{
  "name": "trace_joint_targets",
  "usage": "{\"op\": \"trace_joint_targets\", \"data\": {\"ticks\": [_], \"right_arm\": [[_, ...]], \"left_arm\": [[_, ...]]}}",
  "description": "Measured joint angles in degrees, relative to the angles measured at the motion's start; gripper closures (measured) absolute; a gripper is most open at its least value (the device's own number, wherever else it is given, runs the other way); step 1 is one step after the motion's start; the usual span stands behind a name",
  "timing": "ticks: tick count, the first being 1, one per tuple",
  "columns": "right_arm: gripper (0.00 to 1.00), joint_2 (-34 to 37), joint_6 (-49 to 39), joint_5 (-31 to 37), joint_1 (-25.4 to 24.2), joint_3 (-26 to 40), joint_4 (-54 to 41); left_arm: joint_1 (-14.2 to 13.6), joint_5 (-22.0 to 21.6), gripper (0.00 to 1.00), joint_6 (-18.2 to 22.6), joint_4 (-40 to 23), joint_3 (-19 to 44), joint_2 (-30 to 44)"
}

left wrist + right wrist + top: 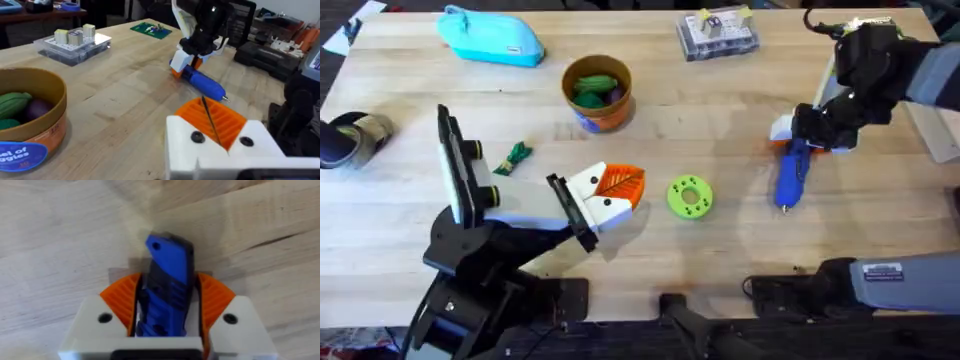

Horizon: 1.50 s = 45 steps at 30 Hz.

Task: Pick up the gripper from the table and insert it into the empty holder that is missing its gripper. Then pick up a screw, insert it into the mounting hole, and use the screwdriver to tighten it. Finally, clean up the table by picking up the vegetable and placing it into the bucket.

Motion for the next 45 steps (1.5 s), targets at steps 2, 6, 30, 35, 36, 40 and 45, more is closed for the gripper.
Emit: {"op": "trace_joint_targets", "data": {"ticks": [2,6,30,35,36,40,45], "right_arm": [[0.471,0.00,-0.12,-0.12,0.00,0.00,0.21],[0.680,0.13,0.15,-0.52,0.00,0.00,0.96],[0.971,-11.88,0.06,-3.67,0.13,2.43,0.71],[0.971,-19.77,0.09,-3.80,0.33,2.89,1.02],[0.971,-21.08,0.09,-3.78,0.51,2.89,1.29],[0.971,-25.60,0.09,-3.76,2.91,2.89,4.00],[0.971,-30.62,0.09,-3.82,9.02,2.05,8.98]], "left_arm": [[0.00,-0.02,0.985,0.00,-0.02,0.00,0.00],[0.00,-0.02,0.985,0.00,0.00,0.00,0.00],[0.00,-0.02,0.985,0.00,0.00,0.00,0.00],[0.00,0.00,0.985,0.00,0.00,0.00,0.00],[0.00,0.00,0.985,0.00,0.00,0.00,0.00],[0.00,0.00,0.985,0.00,0.00,0.00,0.00],[0.00,-0.02,0.985,0.00,0.00,0.00,0.00]]}}
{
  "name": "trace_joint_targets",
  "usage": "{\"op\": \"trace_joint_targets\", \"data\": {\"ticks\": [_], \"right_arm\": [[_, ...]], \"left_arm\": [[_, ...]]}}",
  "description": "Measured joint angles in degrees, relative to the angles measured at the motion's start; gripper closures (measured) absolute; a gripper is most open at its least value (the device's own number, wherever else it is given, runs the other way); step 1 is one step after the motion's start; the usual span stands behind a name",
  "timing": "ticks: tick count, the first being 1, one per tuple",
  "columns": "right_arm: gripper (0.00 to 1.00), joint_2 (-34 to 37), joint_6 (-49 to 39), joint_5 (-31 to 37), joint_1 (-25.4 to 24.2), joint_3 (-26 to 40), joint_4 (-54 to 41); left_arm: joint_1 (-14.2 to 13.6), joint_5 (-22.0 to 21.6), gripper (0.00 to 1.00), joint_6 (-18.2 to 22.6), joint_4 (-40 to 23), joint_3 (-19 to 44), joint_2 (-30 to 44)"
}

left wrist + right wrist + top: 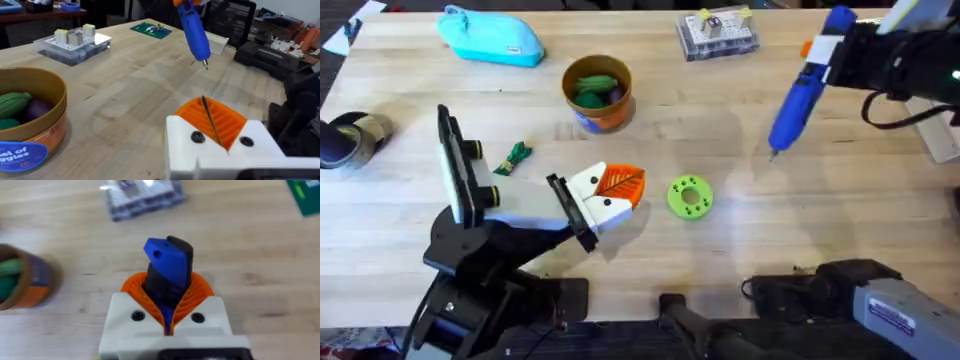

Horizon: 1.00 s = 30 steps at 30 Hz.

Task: Pick up the gripper from the table and insert it into the empty holder that is missing its gripper. Then pick up a screw, insert it into the mounting hole, and use the screwdriver to tighten it. Finally, clean up the table by picking up the vegetable and placing it into the bucket.

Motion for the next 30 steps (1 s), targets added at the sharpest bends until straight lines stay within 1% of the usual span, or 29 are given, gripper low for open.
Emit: {"op": "trace_joint_targets", "data": {"ticks": [5,9,19,25,30], "right_arm": [[0.971,-5.46,0.10,-0.05,7.65,-3.55,8.88],[0.971,-7.55,0.62,-0.01,13.71,-5.86,15.02],[0.971,-6.36,1.51,-0.02,30.41,-7.19,32.01],[0.971,-4.50,1.46,-0.18,39.01,-7.30,40.62],[0.971,-4.10,0.48,-1.37,45.04,-7.34,43.94]], "left_arm": [[0.00,0.00,0.985,0.00,0.00,0.00,0.00],[0.00,0.00,0.985,0.00,-0.02,0.00,0.00],[0.00,0.00,0.985,0.00,-0.02,0.00,0.00],[0.00,0.00,0.985,0.00,-0.02,0.00,0.00],[0.00,0.00,0.985,0.00,0.00,0.00,0.00]]}}
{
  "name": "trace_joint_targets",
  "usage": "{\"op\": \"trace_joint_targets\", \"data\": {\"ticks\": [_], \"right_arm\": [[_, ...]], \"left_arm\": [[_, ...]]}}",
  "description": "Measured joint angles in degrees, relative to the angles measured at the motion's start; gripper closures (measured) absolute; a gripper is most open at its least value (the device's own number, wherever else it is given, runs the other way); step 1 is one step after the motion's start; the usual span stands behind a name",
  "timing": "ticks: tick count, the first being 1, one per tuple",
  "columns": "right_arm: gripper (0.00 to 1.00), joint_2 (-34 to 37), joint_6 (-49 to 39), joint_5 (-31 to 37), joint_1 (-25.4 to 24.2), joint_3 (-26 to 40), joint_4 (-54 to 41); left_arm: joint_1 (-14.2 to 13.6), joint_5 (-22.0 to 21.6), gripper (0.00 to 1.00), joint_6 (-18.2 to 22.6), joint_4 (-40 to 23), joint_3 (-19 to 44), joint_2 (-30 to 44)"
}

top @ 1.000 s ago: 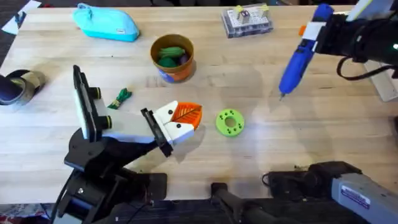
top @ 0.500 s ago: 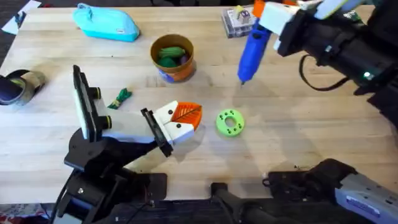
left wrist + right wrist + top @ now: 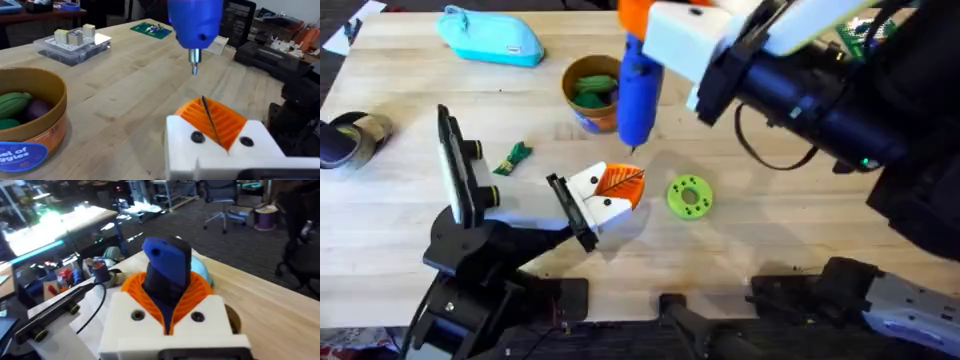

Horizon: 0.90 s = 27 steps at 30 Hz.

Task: Pick up the gripper from the table and insert it into the empty holder that is missing its gripper. Then pick up a screw, insert it into the mounting hole, and use the screwdriver to tighten it. Finally, clean up the table by picking up the vegetable and placing it into the bucket.

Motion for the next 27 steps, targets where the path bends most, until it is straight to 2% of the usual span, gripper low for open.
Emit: {"op": "trace_joint_targets", "data": {"ticks": [6,12,18,27], "right_arm": [[0.971,0.56,-4.00,-5.64,4.80,-0.03,2.35],[0.971,4.93,-5.25,-7.33,6.85,-0.05,8.95],[0.972,8.54,-5.80,-8.81,7.60,-0.05,11.81],[0.972,8.89,-7.14,-9.35,7.67,-0.07,11.81]], "left_arm": [[0.00,0.01,0.985,0.00,0.00,0.00,0.00],[0.00,0.01,0.985,0.00,0.00,0.00,0.00],[0.00,0.00,0.985,0.00,0.00,0.00,0.00],[0.00,0.00,0.985,0.00,0.00,0.00,0.00]]}}
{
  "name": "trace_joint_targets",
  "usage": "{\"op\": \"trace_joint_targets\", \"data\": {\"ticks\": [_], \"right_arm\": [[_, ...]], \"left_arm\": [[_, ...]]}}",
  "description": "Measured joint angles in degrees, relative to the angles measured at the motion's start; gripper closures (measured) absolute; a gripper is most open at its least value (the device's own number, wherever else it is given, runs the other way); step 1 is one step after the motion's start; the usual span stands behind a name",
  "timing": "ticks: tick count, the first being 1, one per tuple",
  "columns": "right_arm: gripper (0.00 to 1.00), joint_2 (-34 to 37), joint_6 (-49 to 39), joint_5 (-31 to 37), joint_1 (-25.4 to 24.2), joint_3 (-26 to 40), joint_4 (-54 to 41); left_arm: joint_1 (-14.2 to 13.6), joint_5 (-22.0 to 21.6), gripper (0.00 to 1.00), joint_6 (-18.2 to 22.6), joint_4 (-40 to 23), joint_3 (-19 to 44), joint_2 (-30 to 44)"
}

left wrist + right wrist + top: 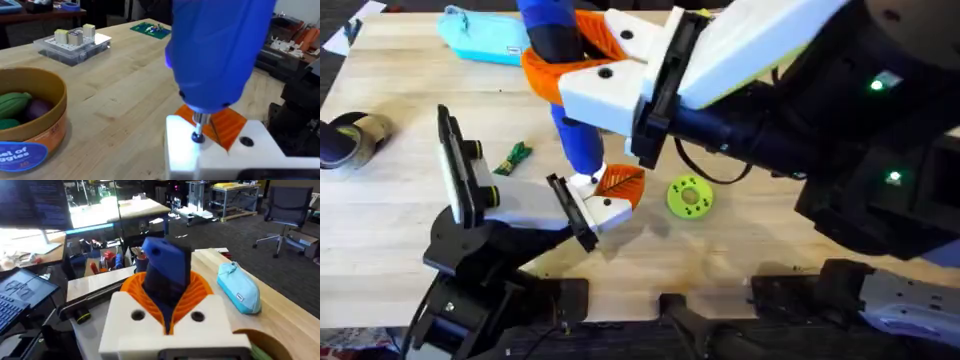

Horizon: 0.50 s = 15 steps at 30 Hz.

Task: Pick up the gripper from the table and insert it into the empty holder that is missing its gripper. Then pick up a screw, insert it into the mounting hole, and use the screwdriver to tighten it. Finally, clean up the table by picking up the vegetable and placing it into the bucket.

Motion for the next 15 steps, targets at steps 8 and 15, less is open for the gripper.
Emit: {"op": "trace_joint_targets", "data": {"ticks": [8,15], "right_arm": [[0.972,0.00,-0.50,0.00,0.00,0.00,-0.13],[0.972,0.00,-0.62,-0.07,0.00,0.00,-1.61]], "left_arm": [[0.00,0.02,0.985,0.00,0.00,0.00,0.00],[0.00,0.02,0.985,0.00,-0.02,0.00,0.00]]}}
